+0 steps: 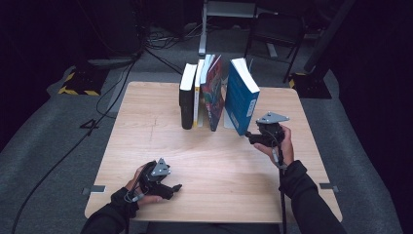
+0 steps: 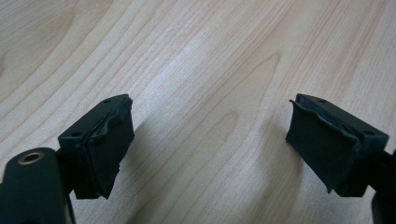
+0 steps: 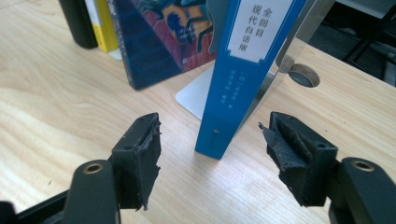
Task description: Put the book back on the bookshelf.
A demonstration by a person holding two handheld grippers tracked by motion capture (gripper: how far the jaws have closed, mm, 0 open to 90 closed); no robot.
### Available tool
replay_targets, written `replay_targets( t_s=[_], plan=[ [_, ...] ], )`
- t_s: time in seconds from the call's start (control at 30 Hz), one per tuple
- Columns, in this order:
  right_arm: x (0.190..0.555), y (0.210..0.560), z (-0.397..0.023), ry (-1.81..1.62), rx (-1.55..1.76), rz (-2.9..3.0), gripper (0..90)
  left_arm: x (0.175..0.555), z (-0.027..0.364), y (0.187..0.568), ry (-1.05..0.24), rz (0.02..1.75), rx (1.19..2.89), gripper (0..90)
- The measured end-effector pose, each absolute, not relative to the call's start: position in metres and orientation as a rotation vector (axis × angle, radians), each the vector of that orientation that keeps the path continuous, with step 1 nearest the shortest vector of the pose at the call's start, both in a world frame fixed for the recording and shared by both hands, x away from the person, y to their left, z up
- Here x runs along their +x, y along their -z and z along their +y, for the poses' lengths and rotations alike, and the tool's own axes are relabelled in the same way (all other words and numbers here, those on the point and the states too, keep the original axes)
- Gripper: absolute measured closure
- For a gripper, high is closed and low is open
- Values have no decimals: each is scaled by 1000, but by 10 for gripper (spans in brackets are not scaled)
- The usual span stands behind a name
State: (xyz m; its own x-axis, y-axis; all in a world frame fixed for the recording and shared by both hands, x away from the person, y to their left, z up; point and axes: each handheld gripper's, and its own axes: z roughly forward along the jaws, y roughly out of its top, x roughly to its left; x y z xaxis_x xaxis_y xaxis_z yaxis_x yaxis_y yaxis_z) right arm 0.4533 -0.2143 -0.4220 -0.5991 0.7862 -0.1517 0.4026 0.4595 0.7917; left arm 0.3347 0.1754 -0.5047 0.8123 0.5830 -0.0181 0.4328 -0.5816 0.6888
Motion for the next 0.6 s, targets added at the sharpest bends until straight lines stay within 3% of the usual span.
replay_targets(
  t_s=[0.6],
  plan=[
    [429,421,-225,-919,876,2307,347,335,175,505,-273,744,2281,145]
  ],
)
